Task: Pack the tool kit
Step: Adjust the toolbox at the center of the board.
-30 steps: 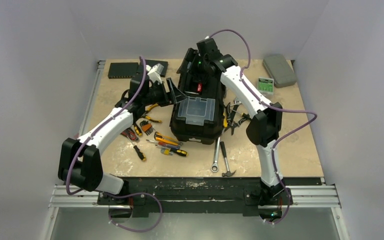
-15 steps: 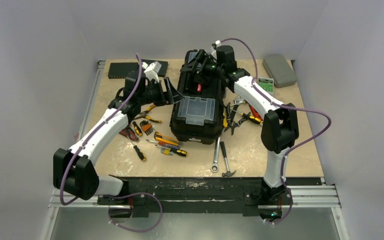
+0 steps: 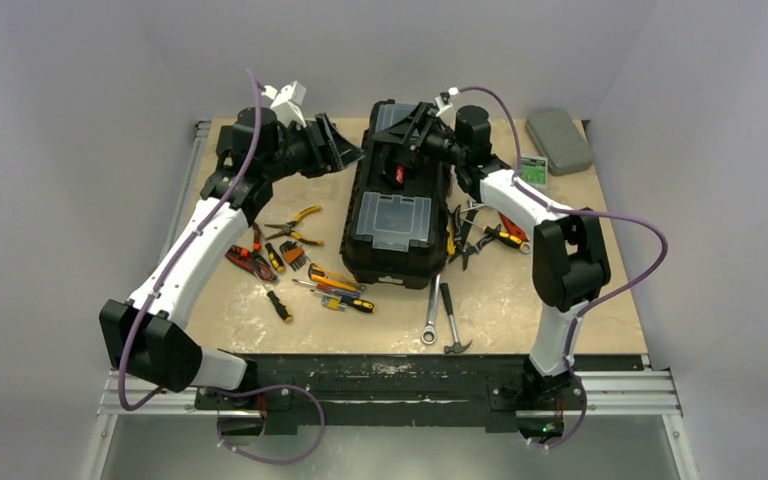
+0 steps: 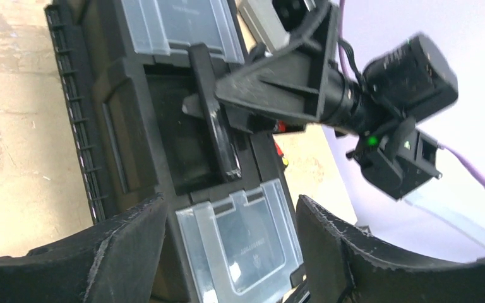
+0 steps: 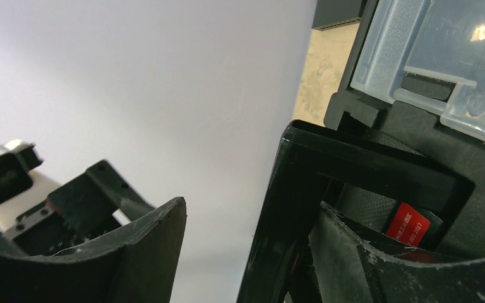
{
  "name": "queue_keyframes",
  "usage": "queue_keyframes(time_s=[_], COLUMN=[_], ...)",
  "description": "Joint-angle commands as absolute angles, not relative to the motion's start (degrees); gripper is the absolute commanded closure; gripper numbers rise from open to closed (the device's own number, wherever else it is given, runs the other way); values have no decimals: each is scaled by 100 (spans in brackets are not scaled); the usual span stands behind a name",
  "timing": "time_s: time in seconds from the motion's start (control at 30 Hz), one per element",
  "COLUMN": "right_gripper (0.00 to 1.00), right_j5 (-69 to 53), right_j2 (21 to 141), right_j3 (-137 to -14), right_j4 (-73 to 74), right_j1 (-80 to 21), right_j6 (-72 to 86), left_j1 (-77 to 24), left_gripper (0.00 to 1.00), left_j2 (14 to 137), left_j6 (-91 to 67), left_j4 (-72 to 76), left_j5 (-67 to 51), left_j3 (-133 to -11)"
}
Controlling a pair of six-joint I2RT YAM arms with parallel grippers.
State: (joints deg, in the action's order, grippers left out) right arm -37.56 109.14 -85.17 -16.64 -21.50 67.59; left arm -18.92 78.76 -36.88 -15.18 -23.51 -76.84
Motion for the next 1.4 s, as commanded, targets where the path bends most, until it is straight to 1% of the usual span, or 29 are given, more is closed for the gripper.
queue_keyframes(time_s=[0.0, 0.1, 0.2, 0.3, 0.5, 0.63, 0.67, 0.73, 0.9, 0.97, 1.0, 1.03, 1.07, 1.13, 1.2, 1.3, 1.33, 1.37], right_gripper=[33, 34, 35, 34, 33, 32, 32, 32, 31, 30, 29, 28, 25, 22, 20, 19, 19, 18], right_j5=[-4532, -4727, -4831, -4775, -4488, -4347, -4329, -4293, -4243, -4171, -4124, -4067, -3983, -3724, -3136, -2261, -2041, -1761], right_j2=[10548, 10560, 10636, 10652, 10570, 10521, 10521, 10521, 10534, 10502, 10483, 10454, 10418, 10319, 10191, 9984, 9890, 9792], right_j3=[-8074, -7859, -7823, -7838, -7954, -7970, -7977, -7976, -8049, -8071, -8104, -8149, -8197, -8372, -8840, -9270, -9311, -9353], right_j4=[-3130, -3803, -3989, -3999, -3506, -3264, -3235, -3198, -3087, -3016, -2932, -2741, -2551, -1872, -571, 810, 1033, 1305], right_j1=[-1993, -1887, -1847, -1824, -1801, -1807, -1805, -1803, -1808, -1810, -1811, -1805, -1816, -1842, -1898, -1912, -1915, -1916], right_j6=[7233, 7513, 7670, 7737, 7595, 7456, 7449, 7444, 7410, 7382, 7319, 6801, 7097, 6783, 6189, 5662, 5584, 5510], left_j1=[-1775, -1775, -1866, -2079, -2415, -2578, -2610, -2647, -2661, -2675, -2683, -2689, -2687, -2689, -2689, -2689, -2688, -2689], left_gripper=[26, 26, 26, 27, 35, 38, 42, 45, 45, 47, 50, 53, 58, 73, 85, 98, 100, 100], left_j2=[8183, 8535, 8892, 8984, 9134, 9433, 9527, 9726, 10090, 10245, 10305, 10322, 10322, 10316, 10312, 10286, 10263, 10252], left_j6=[-4096, -4109, -4002, -3843, -3781, -3747, -3732, -3742, -3854, -3807, -3785, -3757, -3749, -3740, -3711, -3683, -3683, -3687], left_j4=[-1466, -1597, -1741, -1785, -1800, -1967, -2034, -2196, -2409, -2620, -2675, -2698, -2683, -2601, -2585, -2569, -2565, -2560], left_j5=[-2118, -2248, -2482, -2402, -2321, -2345, -2353, -2311, -2164, -2148, -2105, -2081, -2075, -2099, -2081, -2049, -2028, -2018], left_j3=[-8201, -8579, -8846, -8868, -8895, -9188, -9287, -9513, -9804, -9991, -10017, -10026, -10007, -9960, -9961, -9975, -9971, -9975])
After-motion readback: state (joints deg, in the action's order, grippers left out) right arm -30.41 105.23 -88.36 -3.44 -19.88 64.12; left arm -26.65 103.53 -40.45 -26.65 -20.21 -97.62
